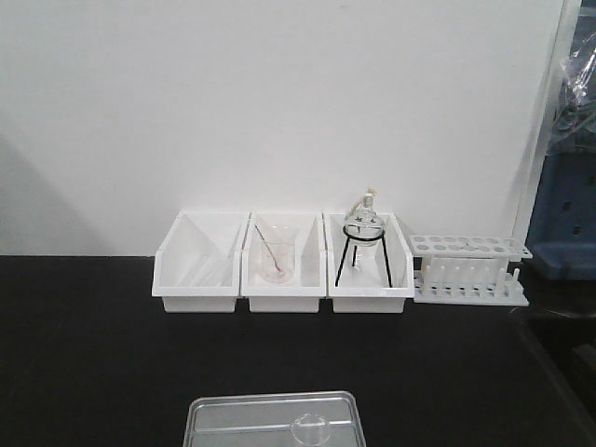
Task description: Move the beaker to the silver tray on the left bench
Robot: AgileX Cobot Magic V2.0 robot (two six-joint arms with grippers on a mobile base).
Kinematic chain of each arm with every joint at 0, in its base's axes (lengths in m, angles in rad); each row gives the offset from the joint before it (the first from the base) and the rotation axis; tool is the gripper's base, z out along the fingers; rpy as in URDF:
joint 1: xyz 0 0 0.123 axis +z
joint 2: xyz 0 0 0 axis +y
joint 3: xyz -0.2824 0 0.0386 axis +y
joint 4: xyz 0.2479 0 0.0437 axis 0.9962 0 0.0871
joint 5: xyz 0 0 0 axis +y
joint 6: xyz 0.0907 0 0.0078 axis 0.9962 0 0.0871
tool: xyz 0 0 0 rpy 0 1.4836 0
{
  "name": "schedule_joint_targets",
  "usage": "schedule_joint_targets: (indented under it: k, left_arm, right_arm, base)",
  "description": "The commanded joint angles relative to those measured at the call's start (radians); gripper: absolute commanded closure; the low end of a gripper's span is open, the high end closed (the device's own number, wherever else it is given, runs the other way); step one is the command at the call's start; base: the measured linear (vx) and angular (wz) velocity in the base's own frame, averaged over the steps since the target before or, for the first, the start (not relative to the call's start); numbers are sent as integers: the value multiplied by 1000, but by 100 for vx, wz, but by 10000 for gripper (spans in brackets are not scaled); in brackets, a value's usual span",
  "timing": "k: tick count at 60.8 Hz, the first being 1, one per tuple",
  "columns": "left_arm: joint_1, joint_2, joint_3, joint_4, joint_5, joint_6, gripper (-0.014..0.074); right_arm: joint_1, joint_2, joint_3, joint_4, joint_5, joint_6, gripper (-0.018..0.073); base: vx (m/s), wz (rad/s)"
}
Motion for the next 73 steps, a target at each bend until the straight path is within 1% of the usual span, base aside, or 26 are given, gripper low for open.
schedule_joint_targets:
  k: [1, 11, 15, 17, 18, 19, 21, 22, 24, 25, 27, 28, 29, 31, 32, 34, 36, 38, 42, 44, 48, 53, 58, 62, 69, 73]
  left_arm:
    - [-7, -7, 20, -3, -75, -2, 595]
    - [-7, -7, 20, -3, -75, -2, 595]
    - [-7, -7, 20, -3, -75, -2, 595]
    - [-7, -7, 20, -3, -75, -2, 595]
    - [-7, -7, 20, -3, -75, -2, 595]
    - [-7, -7, 20, -3, -75, -2, 595]
    - [-7, -7, 20, -3, -75, -2, 595]
    - [-7, -7, 20, -3, -75, -2, 595]
    - [-7, -7, 20, -3, -75, -2, 595]
    - [-7, -7, 20, -3, -75, -2, 595]
    - [-7, -7, 20, -3, -75, -2, 595]
    - [-7, -7, 20, -3, -75, -2, 595]
    - [-7, -7, 20, -3, -75, -2, 595]
    - [-7, -7, 20, -3, -75, -2, 595]
    - [-7, -7, 20, -3, -75, -2, 595]
    - [-7, -7, 20, -3, -75, -2, 595]
    - [-7, -7, 20, -3, -75, -2, 595]
    - [-7, -7, 20, -3, -75, -2, 595]
    - [-7, -7, 20, -3, -75, -2, 595]
    - [-7, -7, 20, -3, -75, -2, 595]
    - [-7, -7, 20, -3, -75, -2, 595]
    - [-7, -7, 20, -3, -75, -2, 595]
    - [-7, -7, 20, -3, -75, -2, 595]
    - [-7, -7, 20, -3, -75, -2, 595]
    - [-7, -7, 20, -3, -75, -2, 595]
    - [-7, -8, 20, -3, -74, -2, 595]
  right_arm:
    - [-3, 0, -31, -24, -20, -1, 570]
    - [-3, 1, -31, -11, -22, -1, 570]
    - [-3, 14, -31, 61, -15, -23, 570]
    - [-3, 23, -31, 148, -10, -67, 570]
    - [-3, 29, -31, 193, -6, -106, 570]
    - [-3, 33, -31, 270, 1, -138, 570]
    - [-3, 42, -31, 380, 14, -240, 570]
    - [-3, 44, -31, 466, 25, -315, 570]
    - [-3, 44, -31, 583, 43, -427, 570]
    - [-3, 39, -31, 669, 54, -517, 570]
    - [-5, 28, -31, 803, 68, -643, 570]
    - [-8, 16, -31, 852, 72, -738, 570]
    - [-16, 7, -31, 922, 76, -800, 570]
    - [-34, -13, -25, 1011, 70, -915, 570]
    - [-51, -31, -21, 1076, 60, -992, 570]
    - [-79, -62, -4, 1155, 43, -1098, 570]
    - [-120, -97, 23, 1233, 11, -1173, 570]
    - [-164, -134, 60, 1285, -30, -1216, 570]
    - [-245, -213, 143, 1318, -99, -1204, 570]
    - [-271, -245, 178, 1309, -117, -1179, 570]
    - [-311, -315, 252, 1250, -141, -1107, 570]
    - [-317, -401, 355, 1153, -140, -1007, 570]
    - [-314, -483, 431, 1119, -140, -936, 570]
    - [-314, -546, 482, 1125, -140, -913, 570]
    - [-314, -656, 552, 1127, -140, -912, 570]
    - [-312, -647, 548, 1125, -132, -913, 570]
  base:
    - [0, 0]
    - [0, 0]
    - [0, 0]
    - [0, 0]
    - [0, 0]
    - [0, 0]
    - [0, 0]
    - [0, 0]
    - [0, 0]
    - [0, 0]
    - [0, 0]
    - [0, 0]
    - [0, 0]
    - [0, 0]
    - [0, 0]
    - [0, 0]
    - [0, 0]
    - [0, 0]
    - [0, 0]
    - [0, 0]
    - [0, 0]
    - [0, 0]
    - [0, 0]
    - [0, 0]
    - [0, 0]
    - [0, 0]
